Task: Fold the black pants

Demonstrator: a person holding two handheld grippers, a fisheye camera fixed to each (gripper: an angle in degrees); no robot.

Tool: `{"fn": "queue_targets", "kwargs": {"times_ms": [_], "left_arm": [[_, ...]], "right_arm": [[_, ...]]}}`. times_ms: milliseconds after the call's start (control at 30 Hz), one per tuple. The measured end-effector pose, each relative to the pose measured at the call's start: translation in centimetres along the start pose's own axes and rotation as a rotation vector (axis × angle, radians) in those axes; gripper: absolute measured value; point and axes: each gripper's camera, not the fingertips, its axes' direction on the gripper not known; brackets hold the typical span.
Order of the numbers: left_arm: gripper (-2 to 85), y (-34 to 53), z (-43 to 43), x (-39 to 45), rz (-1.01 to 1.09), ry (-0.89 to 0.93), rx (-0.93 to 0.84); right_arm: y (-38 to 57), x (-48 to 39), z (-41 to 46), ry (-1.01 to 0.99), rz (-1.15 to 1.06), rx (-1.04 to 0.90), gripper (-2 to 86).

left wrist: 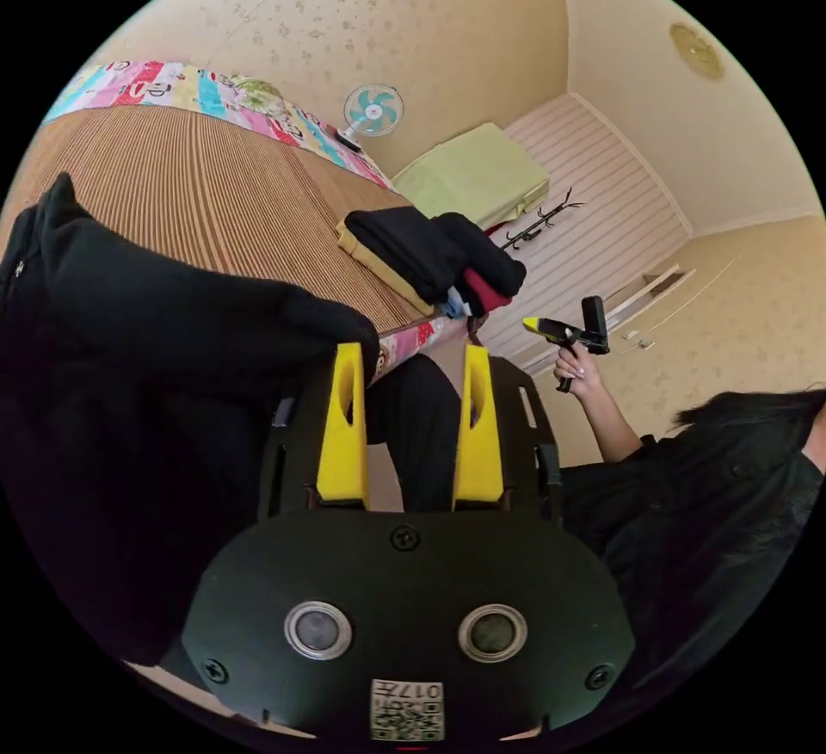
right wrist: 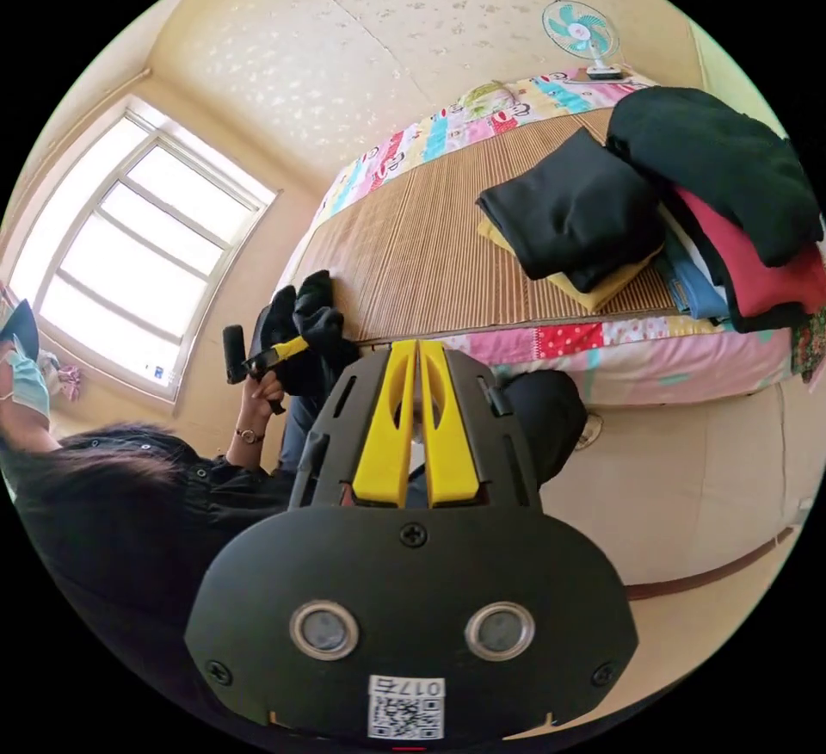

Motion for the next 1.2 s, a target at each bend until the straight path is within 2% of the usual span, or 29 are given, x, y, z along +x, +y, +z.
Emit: {"fn": "queue_targets", "kwargs": {"times_ms": [100, 167, 233, 300, 467, 533, 567, 600, 633, 667, 700, 733, 767, 833, 867, 967, 1033, 1133, 1200], "left_arm": [[7.9, 3.0, -4.8, -0.3, -0.076, -0.068, 0.115], [9.9, 4.0, -9.3, -0.7, -0.141, -0.103, 0.256], [12.7, 4.3, -15.3, -0.9, -0.225, -0.229, 0.432], [14.7, 3.5, -18.6, -1.2, -0.287, -0.346, 0.513], [18.4, -3.1, -20.6, -5.6, -0.441, -0.490, 0.383], [18.7, -4.7, -19.3, -9.2, -0.586, -0.650, 0.304], [18.3, -4.8, -18.8, -10.2, -0.618, -0.673, 0.280], [16.5, -4.6, -17.1, -12.2, -0.657, -0.660, 0.209], [13.4, -4.0, -15.0, -13.9, -0.661, -0.554, 0.122], [11.4, -3.5, -14.0, -14.6, -0.650, -0.479, 0.096], [7.2, -2.0, -13.2, -15.3, -0.652, -0.374, 0.118], [6.1, -0.4, -13.7, -15.2, -0.658, -0.343, 0.199], [5.5, 0.3, -14.2, -15.1, -0.659, -0.334, 0.239], [4.3, 0.4, -17.0, -14.6, -0.631, -0.300, 0.359], [4.0, -0.5, -17.8, -14.3, -0.599, -0.307, 0.373], [3.7, -8.8, -21.3, -12.0, -0.344, -0.431, 0.373], [3.8, -18.0, -22.4, -11.0, -0.176, -0.533, 0.308], [5.4, -27.7, -22.1, -11.9, -0.024, -0.522, 0.293], [7.7, -30.7, -21.5, -13.4, -0.025, -0.430, 0.284]], "right_arm": [[-2.0, 1.0, 4.6, -0.095, -0.013, -0.095, 3.6], [-4.2, 0.7, 7.9, -0.151, -0.038, -0.146, 5.8], [-7.2, -0.5, 11.4, -0.219, -0.079, -0.175, 8.7], [-12.5, -3.9, 16.9, -0.288, -0.195, -0.236, 11.2], [-23.7, -10.4, 31.5, -0.165, -0.315, -0.409, 13.0], [-26.5, -10.9, 37.1, -0.057, -0.293, -0.452, 13.8], [-27.6, -10.4, 40.6, -0.010, -0.254, -0.501, 14.4], [-27.9, -9.6, 44.1, 0.025, -0.214, -0.580, 14.0], [-27.7, -9.1, 45.7, 0.043, -0.200, -0.625, 13.8], [-27.3, -8.6, 46.8, 0.167, -0.180, -0.614, 10.6], [-27.1, -8.9, 46.2, 0.182, -0.218, -0.564, 7.9], [-27.1, -9.0, 46.0, 0.137, -0.231, -0.570, 6.7], [-26.9, -9.1, 45.0, 0.102, -0.259, -0.562, 5.2], [-26.9, -8.8, 40.9, 0.139, -0.323, -0.430, 4.3], [-27.5, -8.0, 37.5, 0.086, -0.336, -0.341, 4.0], [-31.4, -5.7, 29.1, 0.102, -0.280, -0.115, 4.0], [-34.9, -4.2, 24.8, 0.085, -0.251, -0.001, 4.2], [-41.1, -1.7, 19.1, 0.107, -0.233, 0.156, 5.5], [-43.9, 1.5, 15.1, 0.164, -0.105, 0.227, 7.2]]}}
